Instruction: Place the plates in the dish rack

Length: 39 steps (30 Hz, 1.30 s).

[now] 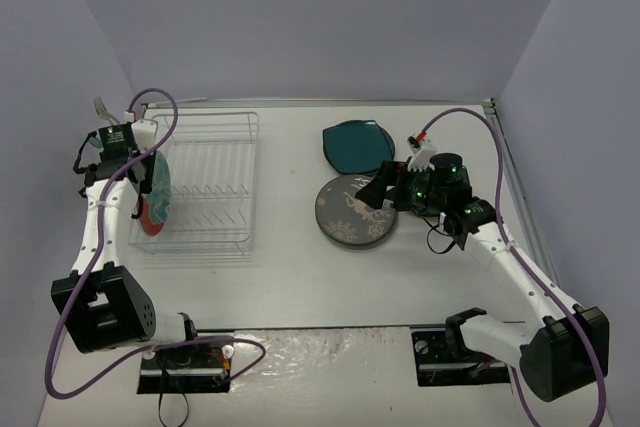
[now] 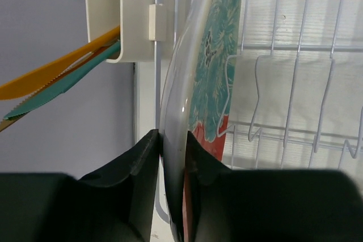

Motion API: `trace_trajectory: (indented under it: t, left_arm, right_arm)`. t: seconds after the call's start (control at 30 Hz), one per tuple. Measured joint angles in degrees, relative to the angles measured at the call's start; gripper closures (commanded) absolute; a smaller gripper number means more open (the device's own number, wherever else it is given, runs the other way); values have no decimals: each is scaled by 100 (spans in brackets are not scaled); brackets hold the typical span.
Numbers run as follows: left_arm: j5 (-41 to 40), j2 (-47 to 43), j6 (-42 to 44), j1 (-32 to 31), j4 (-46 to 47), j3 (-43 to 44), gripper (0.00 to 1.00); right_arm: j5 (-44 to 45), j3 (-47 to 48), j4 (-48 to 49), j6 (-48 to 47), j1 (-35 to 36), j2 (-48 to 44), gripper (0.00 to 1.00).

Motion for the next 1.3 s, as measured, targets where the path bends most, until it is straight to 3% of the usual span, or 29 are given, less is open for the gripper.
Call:
trace_trajectory:
  t: [0.17,0.5,0.7,0.87,1.03,1.3]
  left_arm:
    - [-239,-187,-48,9,295,-32,35]
    - [-538,-320,-334,9,337,2,4]
    - [-464,-415,-1216,-18,-153,640,3]
    - [-125,-953,-2180,-123,-434,967,3]
    - [685,-1588,-2938,-345,-546,880,3]
    - [1587,-2292,-3592,-1415,-579,8,3]
  right_arm:
    - [129,-250,-44,148,-152,-68,0]
    - [781,-660,-114,589,-441,-66,4]
    - [1301,-871,-174,862,-450,137,9]
    - [1596,-949,-153,991,-450,602,20]
    - [1773,-1016,79,1149,-382,917,30]
    - [2065,-1018,372,1340,-222,1349,46]
